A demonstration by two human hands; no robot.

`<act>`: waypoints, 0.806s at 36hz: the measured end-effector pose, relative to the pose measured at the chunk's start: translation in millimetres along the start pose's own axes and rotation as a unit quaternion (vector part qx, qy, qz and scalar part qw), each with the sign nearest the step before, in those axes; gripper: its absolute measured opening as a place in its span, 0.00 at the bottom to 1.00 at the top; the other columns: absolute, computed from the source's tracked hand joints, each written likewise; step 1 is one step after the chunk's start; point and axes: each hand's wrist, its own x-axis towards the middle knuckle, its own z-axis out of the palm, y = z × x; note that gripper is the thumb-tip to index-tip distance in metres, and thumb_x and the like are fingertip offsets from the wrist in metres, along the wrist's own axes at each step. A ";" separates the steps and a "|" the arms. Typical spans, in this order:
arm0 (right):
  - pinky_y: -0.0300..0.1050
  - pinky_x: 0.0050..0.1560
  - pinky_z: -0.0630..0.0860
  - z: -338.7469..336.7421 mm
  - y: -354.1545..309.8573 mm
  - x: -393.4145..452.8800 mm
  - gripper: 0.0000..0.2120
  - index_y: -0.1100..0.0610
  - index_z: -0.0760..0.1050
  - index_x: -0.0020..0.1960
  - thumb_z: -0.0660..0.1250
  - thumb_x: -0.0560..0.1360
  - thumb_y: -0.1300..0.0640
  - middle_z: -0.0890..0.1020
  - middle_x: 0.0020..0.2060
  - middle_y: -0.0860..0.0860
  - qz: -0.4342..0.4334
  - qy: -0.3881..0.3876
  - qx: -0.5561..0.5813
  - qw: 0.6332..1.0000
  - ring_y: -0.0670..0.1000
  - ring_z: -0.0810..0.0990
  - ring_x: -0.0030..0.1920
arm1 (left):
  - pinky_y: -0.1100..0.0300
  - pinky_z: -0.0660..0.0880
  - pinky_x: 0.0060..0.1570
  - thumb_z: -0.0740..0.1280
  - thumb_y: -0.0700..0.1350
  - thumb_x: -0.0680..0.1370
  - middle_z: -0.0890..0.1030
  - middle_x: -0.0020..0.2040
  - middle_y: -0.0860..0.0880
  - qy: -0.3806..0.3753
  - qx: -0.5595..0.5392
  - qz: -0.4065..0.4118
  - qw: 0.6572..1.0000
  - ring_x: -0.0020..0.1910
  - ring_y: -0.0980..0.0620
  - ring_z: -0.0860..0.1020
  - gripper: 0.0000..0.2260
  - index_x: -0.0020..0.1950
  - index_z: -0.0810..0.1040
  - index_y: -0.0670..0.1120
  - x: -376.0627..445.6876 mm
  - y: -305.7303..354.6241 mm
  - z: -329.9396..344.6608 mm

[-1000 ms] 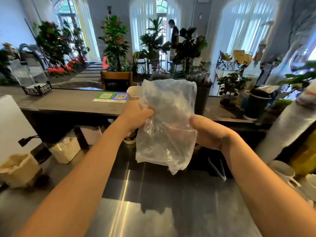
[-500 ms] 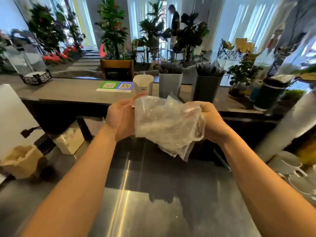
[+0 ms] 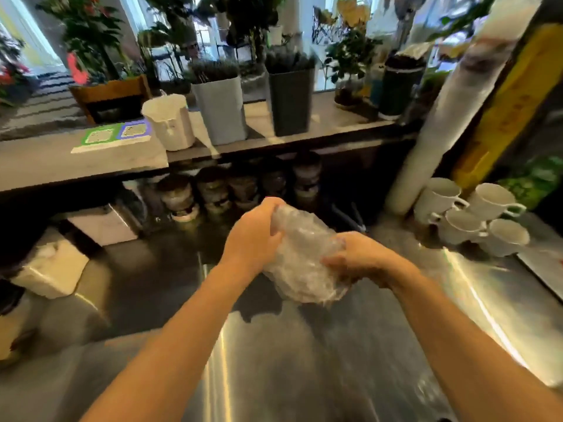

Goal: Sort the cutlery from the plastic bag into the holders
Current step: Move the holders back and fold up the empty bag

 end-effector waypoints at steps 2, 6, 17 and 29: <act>0.47 0.30 0.79 -8.1 33.2 -15.8 0.04 0.57 0.81 0.44 0.68 0.74 0.63 0.82 0.34 0.54 0.039 0.094 -0.014 0.995 0.52 0.81 0.31 | 0.53 0.74 0.42 0.69 0.41 0.76 0.78 0.51 0.50 0.016 0.032 0.062 0.997 0.48 0.46 0.78 0.14 0.61 0.75 0.48 -10.4 26.4 41.7; 0.56 0.32 0.81 -33.3 123.6 -58.9 0.08 0.59 0.77 0.35 0.68 0.73 0.64 0.81 0.30 0.58 0.115 0.232 0.070 0.963 0.56 0.82 0.29 | 0.46 0.75 0.48 0.64 0.52 0.72 0.74 0.55 0.46 -0.118 0.041 0.255 0.959 0.52 0.44 0.72 0.20 0.62 0.75 0.46 -54.4 102.8 142.1; 0.47 0.43 0.75 -23.2 354.4 -242.9 0.13 0.58 0.83 0.51 0.60 0.78 0.63 0.83 0.47 0.58 0.209 0.360 0.629 0.656 0.54 0.81 0.43 | 0.48 0.78 0.49 0.72 0.37 0.68 0.69 0.62 0.43 -0.375 -0.032 0.310 0.873 0.57 0.40 0.70 0.30 0.66 0.64 0.49 -218.4 237.0 351.3; 0.50 0.65 0.74 56.2 513.2 -276.5 0.08 0.49 0.76 0.53 0.69 0.76 0.58 0.81 0.53 0.51 0.387 0.284 0.592 0.647 0.53 0.79 0.57 | 0.45 0.77 0.51 0.70 0.40 0.73 0.71 0.61 0.43 -0.561 0.121 0.273 0.772 0.58 0.40 0.74 0.25 0.70 0.71 0.44 -290.3 172.7 508.2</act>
